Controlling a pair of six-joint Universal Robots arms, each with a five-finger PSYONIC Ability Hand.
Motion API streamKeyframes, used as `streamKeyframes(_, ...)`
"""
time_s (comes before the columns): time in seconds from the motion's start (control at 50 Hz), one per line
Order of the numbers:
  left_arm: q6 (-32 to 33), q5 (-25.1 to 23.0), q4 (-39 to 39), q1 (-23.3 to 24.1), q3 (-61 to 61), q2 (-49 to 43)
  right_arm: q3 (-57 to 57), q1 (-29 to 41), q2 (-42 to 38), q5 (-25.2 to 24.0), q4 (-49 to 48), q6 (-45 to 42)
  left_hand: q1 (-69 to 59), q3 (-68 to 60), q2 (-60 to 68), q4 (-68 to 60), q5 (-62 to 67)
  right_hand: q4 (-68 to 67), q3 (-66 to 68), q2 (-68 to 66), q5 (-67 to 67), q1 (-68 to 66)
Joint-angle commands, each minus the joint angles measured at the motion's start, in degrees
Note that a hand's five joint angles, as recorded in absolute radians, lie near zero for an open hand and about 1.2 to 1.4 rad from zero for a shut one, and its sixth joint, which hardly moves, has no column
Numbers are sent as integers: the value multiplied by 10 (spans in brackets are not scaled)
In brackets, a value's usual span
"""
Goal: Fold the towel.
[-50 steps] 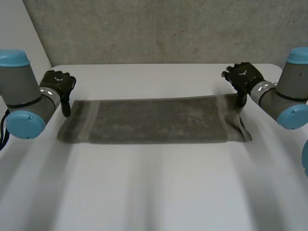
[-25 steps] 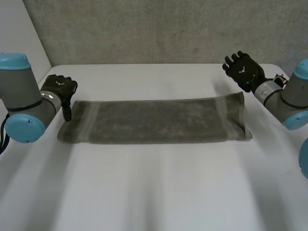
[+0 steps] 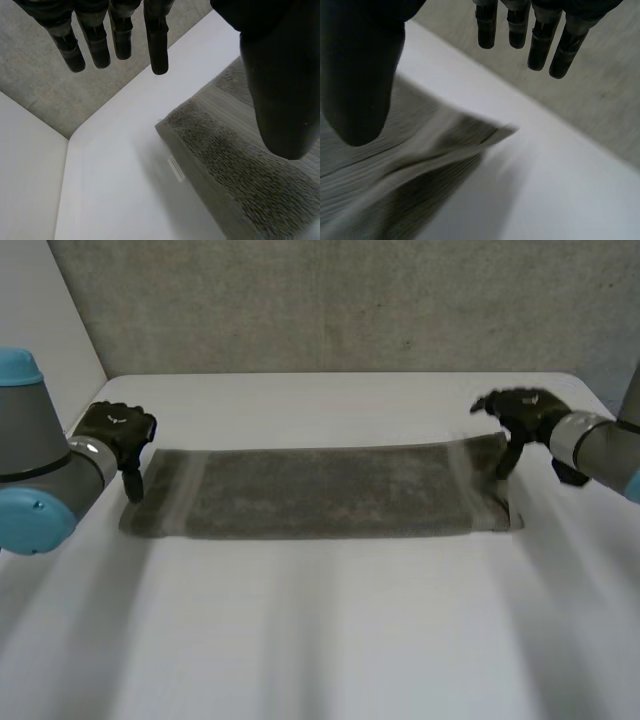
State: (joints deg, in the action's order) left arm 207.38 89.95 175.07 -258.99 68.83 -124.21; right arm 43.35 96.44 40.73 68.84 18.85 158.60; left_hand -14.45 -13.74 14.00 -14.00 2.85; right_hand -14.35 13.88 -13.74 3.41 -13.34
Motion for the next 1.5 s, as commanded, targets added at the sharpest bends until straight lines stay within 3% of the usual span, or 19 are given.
streamKeyframes(0.02, -1, -1, 26, 1, 74, 42, 224, -1, 97, 8, -103, -5, 31, 24, -26, 26, -15, -20, 24, -26, 29, -30)
streamKeyframes(0.16, -2, -2, 46, 1, 120, 65, 321, 1, 104, 58, -189, -10, 32, 25, -28, 28, -16, -36, 41, -43, 46, -46)
streamKeyframes(0.42, -2, -1, 51, -1, 140, 70, 321, -1, 58, 78, -232, -57, 32, 25, -28, 28, -16, -72, 76, -78, 81, -82)
streamKeyframes(0.54, -2, -1, 53, -1, 140, 70, 321, -6, 52, 78, -248, -60, 34, 27, -29, 29, -18, -311, 315, -317, 320, -321)
streamKeyframes(0.58, -2, -1, 55, 1, 138, 70, 321, -13, 55, 80, -257, -60, 34, 27, -29, 29, -18, -562, 566, -568, 571, -572)
streamKeyframes(0.6, -2, -1, 55, 1, 138, 70, 321, -13, 55, 80, -257, -60, 34, 27, -29, 29, -18, -563, 568, -569, 572, -573)
streamKeyframes(0.62, -2, -1, 55, 1, 137, 70, 322, -17, 60, 81, -259, -60, 34, 27, -29, 29, -18, -656, 660, -662, 665, -666)
streamKeyframes(0.9, -11, -1, 55, 1, 132, 79, 324, -124, 128, 72, -245, -84, 37, 30, -33, 33, -21, -657, 661, -663, 666, -667)
streamKeyframes(1.16, -15, -1, 55, 1, 141, 82, 253, -158, 132, 60, -206, -145, 37, 30, -33, 33, -21, -657, 661, -663, 666, -667)
streamKeyframes(1.28, -15, -1, 55, -2, 142, 95, 169, -135, 137, 58, -144, -137, 37, 30, -33, 33, -21, -657, 661, -663, 666, -667)
streamKeyframes(1.38, -15, 0, 55, -5, 134, 106, 93, -33, 131, 62, -126, -109, 39, 32, -34, 35, -23, -657, 661, -663, 666, -667)
streamKeyframes(1.48, -22, 0, 55, -3, 127, 107, -6, 130, 78, 68, -124, -62, 39, 32, -34, 35, -23, -657, 661, -663, 666, -667)
streamKeyframes(1.5, -22, 0, 55, -3, 127, 107, -6, 131, 78, 68, -124, -62, 39, 32, -34, 35, -23, -657, 661, -663, 666, -667)
